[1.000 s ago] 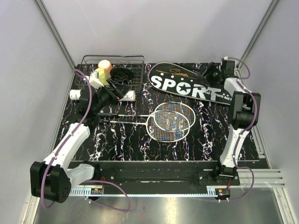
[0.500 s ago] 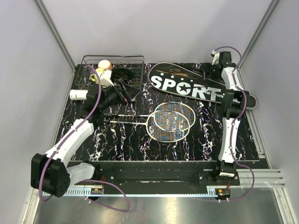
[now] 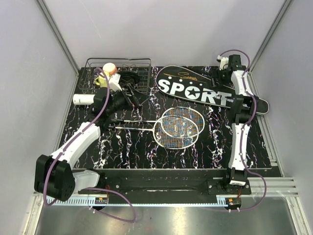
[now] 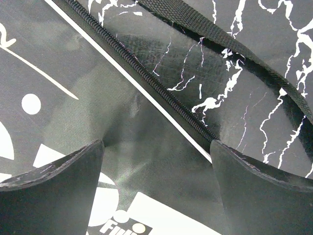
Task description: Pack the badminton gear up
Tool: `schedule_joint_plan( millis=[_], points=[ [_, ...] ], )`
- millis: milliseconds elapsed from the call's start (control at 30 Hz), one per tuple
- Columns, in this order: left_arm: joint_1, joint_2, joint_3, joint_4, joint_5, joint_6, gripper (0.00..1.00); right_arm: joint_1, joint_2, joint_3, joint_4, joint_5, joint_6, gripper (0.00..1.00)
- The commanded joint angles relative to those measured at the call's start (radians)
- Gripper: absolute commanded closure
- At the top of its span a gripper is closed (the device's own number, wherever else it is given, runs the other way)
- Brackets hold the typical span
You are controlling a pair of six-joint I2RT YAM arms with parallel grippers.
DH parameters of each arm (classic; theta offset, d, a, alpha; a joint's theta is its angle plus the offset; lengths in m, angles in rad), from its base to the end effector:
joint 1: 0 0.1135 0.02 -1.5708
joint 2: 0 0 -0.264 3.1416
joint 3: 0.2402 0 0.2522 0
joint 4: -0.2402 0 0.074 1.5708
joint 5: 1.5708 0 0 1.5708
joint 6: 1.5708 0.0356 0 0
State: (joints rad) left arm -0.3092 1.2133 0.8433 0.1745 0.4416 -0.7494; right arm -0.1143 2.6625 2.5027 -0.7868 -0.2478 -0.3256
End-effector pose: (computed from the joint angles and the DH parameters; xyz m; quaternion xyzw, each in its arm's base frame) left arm 0.2639 -0.1003 0.3075 -0.0290 0.7661 -0.4588 0.4491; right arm 0.5664 -0.0562 0.1674 -0.1373 0.9351 0.0483 0.3230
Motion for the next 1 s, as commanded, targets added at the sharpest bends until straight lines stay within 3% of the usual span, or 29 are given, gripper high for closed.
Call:
schedule_joint_plan(
  millis=[0,167,267,333,500,567,767,967],
  points=[
    [-0.008,0.002,0.043,0.048,0.022,0.024,0.07,-0.004,0.022,0.051,-0.055,-0.005,-0.018,0.00],
    [-0.011,0.002,0.045,0.048,0.022,0.025,0.07,-0.004,0.039,0.058,-0.114,-0.015,-0.006,0.00],
    [-0.011,0.005,0.045,0.048,0.026,0.025,0.07,-0.001,0.048,0.051,-0.163,-0.001,-0.009,0.09],
    [-0.013,0.009,0.046,0.048,0.029,0.022,0.07,0.013,0.048,0.032,-0.184,0.028,-0.010,0.24],
    [-0.016,0.011,0.048,0.046,0.034,0.022,0.07,0.050,0.076,0.071,-0.262,0.054,0.032,0.46],
    [-0.018,0.011,0.048,0.042,0.032,0.025,0.07,0.056,0.106,0.099,-0.311,0.079,0.046,0.65],
    [-0.022,0.019,0.048,0.040,0.034,0.024,0.07,0.062,0.059,-0.010,-0.235,0.203,0.011,1.00],
    [-0.024,0.015,0.054,0.026,0.020,0.044,0.08,0.073,-0.071,-0.024,-0.175,0.323,0.017,1.00]
  ],
)
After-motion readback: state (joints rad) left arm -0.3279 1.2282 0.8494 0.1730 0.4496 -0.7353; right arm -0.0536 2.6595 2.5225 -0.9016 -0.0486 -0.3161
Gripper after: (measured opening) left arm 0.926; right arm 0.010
